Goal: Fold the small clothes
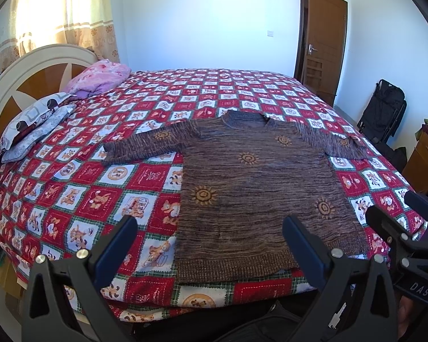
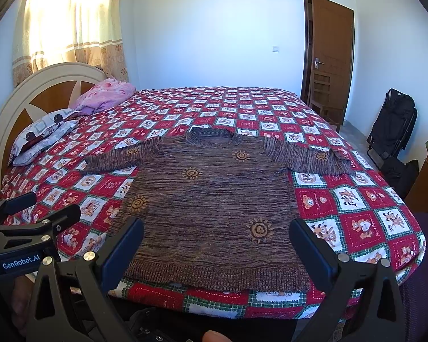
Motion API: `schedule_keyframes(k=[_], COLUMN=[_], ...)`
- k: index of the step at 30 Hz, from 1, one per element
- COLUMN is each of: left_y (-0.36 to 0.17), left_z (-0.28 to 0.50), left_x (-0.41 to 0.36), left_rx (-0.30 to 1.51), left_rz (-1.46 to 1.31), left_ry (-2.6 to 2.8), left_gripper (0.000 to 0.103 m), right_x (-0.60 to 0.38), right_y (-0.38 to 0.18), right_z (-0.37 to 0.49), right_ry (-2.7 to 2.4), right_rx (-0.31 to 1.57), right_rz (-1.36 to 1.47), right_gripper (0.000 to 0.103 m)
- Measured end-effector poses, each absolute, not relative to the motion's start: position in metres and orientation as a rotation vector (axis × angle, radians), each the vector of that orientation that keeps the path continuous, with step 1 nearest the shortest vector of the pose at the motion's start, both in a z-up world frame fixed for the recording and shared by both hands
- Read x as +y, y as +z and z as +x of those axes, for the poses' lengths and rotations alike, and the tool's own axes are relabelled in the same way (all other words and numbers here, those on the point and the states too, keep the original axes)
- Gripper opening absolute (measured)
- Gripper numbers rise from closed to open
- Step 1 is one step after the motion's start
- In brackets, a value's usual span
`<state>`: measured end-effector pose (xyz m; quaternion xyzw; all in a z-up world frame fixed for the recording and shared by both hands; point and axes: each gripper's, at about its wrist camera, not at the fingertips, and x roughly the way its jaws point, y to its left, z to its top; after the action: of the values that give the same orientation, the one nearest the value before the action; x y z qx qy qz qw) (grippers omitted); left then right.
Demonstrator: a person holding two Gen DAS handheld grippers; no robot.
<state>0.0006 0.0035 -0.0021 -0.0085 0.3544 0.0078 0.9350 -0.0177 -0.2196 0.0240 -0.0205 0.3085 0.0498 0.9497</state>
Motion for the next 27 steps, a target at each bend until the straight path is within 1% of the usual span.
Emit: schedule_keyframes(k=[27], left_y=[-0.0021], left_z=[0.0003], left_x=[0.0034], left_rx=[0.726], left_rz=[-0.021], left_ry=[0.015], left_gripper=[0.103], right_x=[-0.2171], right_y=[0.0227], right_z=[-0.0181], right_ry=[0.116], right_rx=[0.643], right_rz=[-0.036], right_gripper=[0.102])
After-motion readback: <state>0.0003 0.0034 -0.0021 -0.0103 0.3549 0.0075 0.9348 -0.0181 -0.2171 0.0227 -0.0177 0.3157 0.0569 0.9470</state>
